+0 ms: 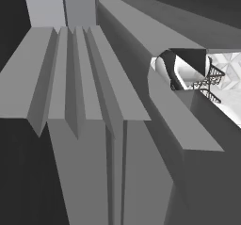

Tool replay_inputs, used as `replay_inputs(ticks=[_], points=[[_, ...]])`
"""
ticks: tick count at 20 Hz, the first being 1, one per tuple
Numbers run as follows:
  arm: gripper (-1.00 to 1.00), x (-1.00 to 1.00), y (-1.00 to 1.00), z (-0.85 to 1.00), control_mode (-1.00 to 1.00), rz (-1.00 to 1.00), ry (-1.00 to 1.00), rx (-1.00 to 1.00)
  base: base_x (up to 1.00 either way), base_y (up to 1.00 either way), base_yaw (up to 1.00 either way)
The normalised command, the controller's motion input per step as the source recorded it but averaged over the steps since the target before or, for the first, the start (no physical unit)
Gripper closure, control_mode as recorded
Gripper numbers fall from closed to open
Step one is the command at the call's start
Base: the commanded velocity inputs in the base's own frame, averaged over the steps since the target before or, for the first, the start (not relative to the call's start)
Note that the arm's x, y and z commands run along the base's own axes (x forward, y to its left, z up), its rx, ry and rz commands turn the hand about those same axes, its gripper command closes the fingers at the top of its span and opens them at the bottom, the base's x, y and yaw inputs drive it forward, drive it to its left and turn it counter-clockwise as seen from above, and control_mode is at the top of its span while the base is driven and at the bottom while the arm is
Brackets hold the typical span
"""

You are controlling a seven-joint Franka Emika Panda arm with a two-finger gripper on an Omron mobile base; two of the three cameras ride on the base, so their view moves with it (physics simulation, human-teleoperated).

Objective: Start the toaster. Once the lever pops up, take the bread to the plate on the dining counter.

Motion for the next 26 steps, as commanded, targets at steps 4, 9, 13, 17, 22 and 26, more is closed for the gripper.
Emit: replay_inputs(ticks=[4,9,13,17,22,26], points=[[-1.00,0.00,0.00,-0.21,-1.00,0.00,0.02,0.00,0.00,0.00,0.00],[1.00,0.00,0.00,-0.55,-1.00,0.00,0.01,0.00,0.00,0.00,0.00],[1.00,0.07,0.00,-0.59,-1.00,-0.06,0.00,0.00,0.00,0.00,0.00],[1.00,0.64,-0.54,-0.61,-1.00,-0.05,0.04,0.00,0.00,0.00,0.00],[1.00,0.36,-0.09,-0.33,-1.00,-0.01,-0.05,-0.05,0.00,0.00,0.00],[1.00,0.23,0.00,0.00,-1.00,-0.02,-0.19,-0.09,0.00,0.00,0.00]])
